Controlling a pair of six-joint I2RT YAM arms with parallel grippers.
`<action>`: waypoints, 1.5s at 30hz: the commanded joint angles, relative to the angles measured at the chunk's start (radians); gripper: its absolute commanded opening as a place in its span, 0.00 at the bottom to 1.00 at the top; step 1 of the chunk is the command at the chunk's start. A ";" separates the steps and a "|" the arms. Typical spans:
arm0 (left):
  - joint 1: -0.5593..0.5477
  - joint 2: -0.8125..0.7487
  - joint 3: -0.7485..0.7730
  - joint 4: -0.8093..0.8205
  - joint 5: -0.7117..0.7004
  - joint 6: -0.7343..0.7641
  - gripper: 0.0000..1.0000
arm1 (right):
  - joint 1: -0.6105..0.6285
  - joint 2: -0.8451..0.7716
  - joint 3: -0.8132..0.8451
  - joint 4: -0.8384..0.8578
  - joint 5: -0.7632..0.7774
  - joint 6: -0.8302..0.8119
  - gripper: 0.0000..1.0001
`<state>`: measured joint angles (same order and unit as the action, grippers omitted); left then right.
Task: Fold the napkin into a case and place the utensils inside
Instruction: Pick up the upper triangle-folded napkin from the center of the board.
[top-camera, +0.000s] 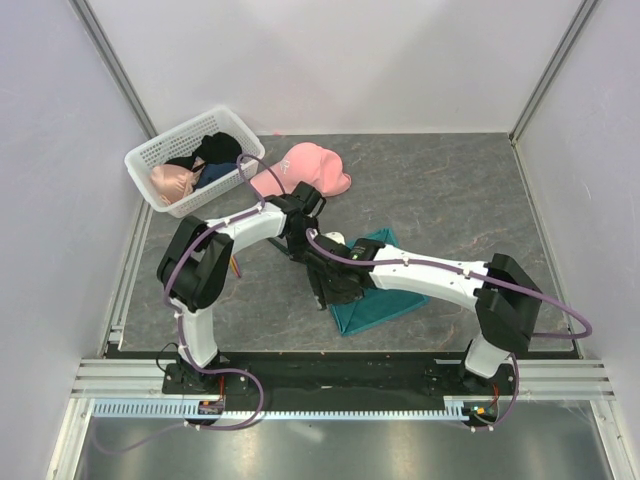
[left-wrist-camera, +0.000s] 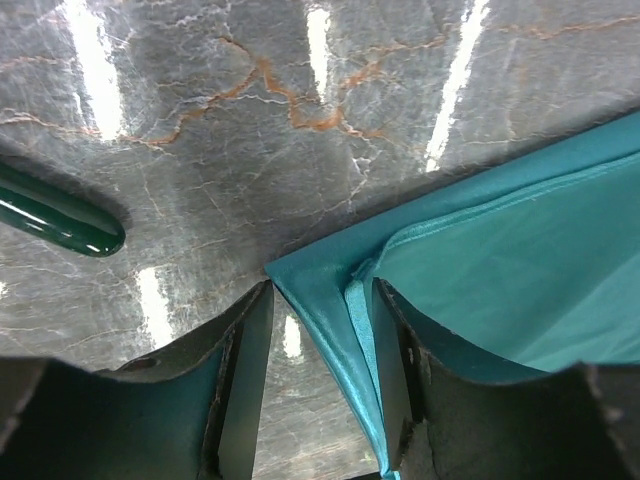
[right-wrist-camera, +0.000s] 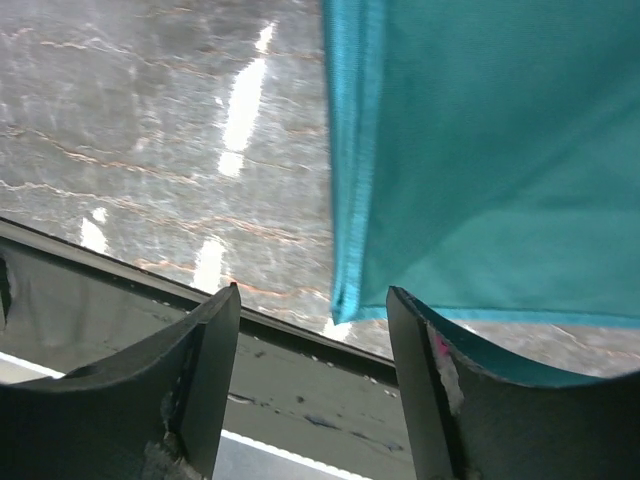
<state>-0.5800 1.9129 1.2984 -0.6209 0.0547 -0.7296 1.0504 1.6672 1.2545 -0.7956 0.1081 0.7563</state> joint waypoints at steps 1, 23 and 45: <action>-0.009 0.020 0.021 -0.002 -0.029 -0.044 0.52 | 0.020 0.026 0.056 0.050 0.001 0.012 0.69; -0.014 0.005 0.012 -0.002 0.019 0.001 0.23 | 0.053 0.108 -0.044 0.119 0.056 -0.003 0.65; 0.011 0.018 -0.008 0.026 0.091 0.035 0.24 | 0.083 0.095 -0.112 0.067 0.182 0.048 0.46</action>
<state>-0.5735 1.9377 1.2926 -0.6186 0.1188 -0.7361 1.1286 1.7943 1.1625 -0.7063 0.2333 0.7822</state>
